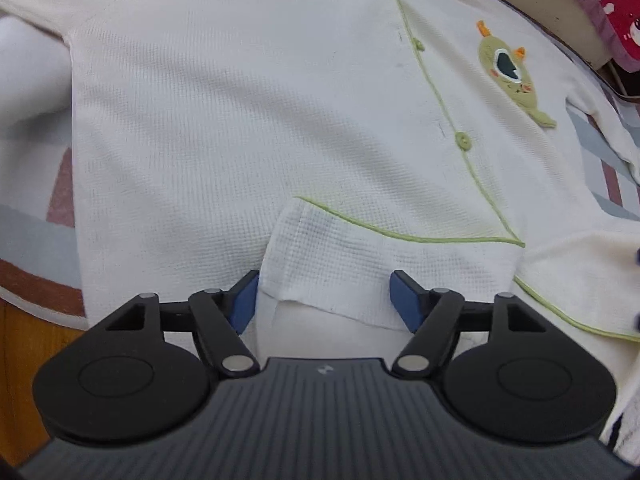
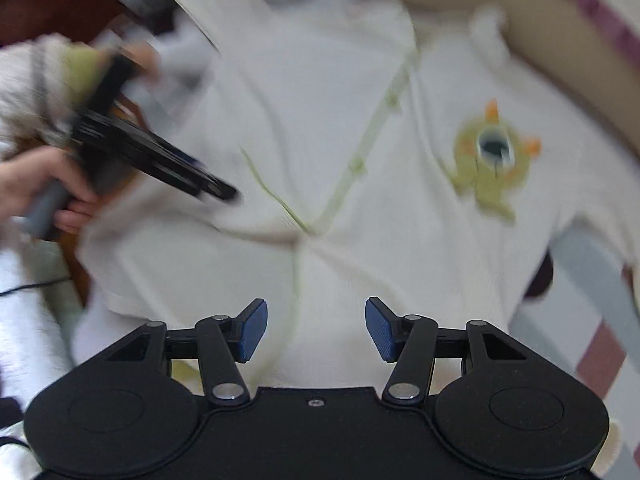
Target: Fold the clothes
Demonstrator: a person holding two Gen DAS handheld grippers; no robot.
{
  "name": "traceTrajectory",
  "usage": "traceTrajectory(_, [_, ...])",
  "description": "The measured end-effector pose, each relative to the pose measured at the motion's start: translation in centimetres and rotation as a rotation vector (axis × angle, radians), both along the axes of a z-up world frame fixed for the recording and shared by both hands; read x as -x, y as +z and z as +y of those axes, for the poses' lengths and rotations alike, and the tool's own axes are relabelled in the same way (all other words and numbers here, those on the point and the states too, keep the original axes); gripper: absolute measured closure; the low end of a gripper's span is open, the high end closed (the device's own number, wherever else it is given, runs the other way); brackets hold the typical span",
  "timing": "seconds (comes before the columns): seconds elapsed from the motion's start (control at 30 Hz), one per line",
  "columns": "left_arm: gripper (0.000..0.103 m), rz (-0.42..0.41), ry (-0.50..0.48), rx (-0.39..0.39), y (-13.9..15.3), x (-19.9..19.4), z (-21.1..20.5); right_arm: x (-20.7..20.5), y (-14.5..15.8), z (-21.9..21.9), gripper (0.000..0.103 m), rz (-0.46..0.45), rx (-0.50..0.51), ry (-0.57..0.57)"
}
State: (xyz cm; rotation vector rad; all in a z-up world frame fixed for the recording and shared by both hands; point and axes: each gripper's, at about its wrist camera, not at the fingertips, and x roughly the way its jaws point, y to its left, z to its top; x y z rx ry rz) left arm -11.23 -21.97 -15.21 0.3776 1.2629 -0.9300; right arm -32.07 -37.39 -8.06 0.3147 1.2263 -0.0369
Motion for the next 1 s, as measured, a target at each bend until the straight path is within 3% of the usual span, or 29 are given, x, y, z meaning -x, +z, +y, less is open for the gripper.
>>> traceTrajectory(0.03, [0.062,0.007,-0.014,0.011,0.1,0.0,0.2,-0.2,-0.8,0.0,0.044,0.035,-0.016,0.008])
traceTrajectory(0.07, [0.102,0.057,-0.022,0.026,0.3,-0.2,0.5,-0.2,-1.3,0.1,0.047,0.060,-0.049,0.018])
traceTrajectory(0.1, [0.101,0.118,-0.029,0.043,0.5,-0.5,0.9,0.0,-1.6,0.3,0.063,0.073,-0.073,0.030])
traceTrajectory(0.17, [0.101,0.228,-0.009,0.121,1.9,-0.6,2.2,0.7,-2.1,0.8,0.083,0.092,-0.111,0.054])
traceTrajectory(0.27, [0.101,0.240,-0.069,0.222,5.1,1.3,2.8,1.6,-1.8,0.8,0.091,0.055,-0.153,0.029])
traceTrajectory(0.37, [0.101,0.274,-0.146,0.306,8.0,3.3,3.1,2.3,-1.1,0.1,0.093,-0.021,-0.290,-0.029])
traceTrajectory(0.47, [0.101,0.356,-0.249,0.345,9.2,5.7,2.7,2.6,-0.2,1.8,0.093,-0.054,-0.328,0.006])
traceTrajectory(0.53, [0.101,0.398,-0.328,0.278,8.6,8.0,1.6,2.6,-0.3,3.3,0.092,-0.040,-0.283,0.031])
traceTrajectory(0.57, [0.101,0.404,-0.358,0.227,7.9,9.1,1.1,2.6,-0.5,4.0,0.086,-0.036,-0.268,0.038])
traceTrajectory(0.63, [0.097,0.400,-0.368,0.130,6.2,10.5,0.9,2.6,-1.2,5.0,0.076,-0.035,-0.254,0.025])
traceTrajectory(0.73, [0.092,0.432,-0.326,0.109,5.9,10.4,1.1,3.2,-0.7,5.4,0.061,-0.078,-0.264,0.015])
traceTrajectory(0.77, [0.079,0.443,-0.311,0.104,5.9,10.4,1.1,3.6,-0.3,5.0,0.058,-0.097,-0.282,0.010])
traceTrajectory(0.83, [0.056,0.470,-0.299,0.106,7.4,10.1,1.5,4.4,1.4,4.0,0.056,-0.142,-0.310,-0.002])
traceTrajectory(0.9, [0.054,0.455,-0.323,0.088,9.7,10.1,1.4,5.5,3.8,3.3,0.055,-0.214,-0.321,0.018])
traceTrajectory(1.0, [0.053,0.359,-0.369,0.047,14.4,9.4,0.6,6.2,8.4,2.0,0.049,-0.368,-0.296,0.071])
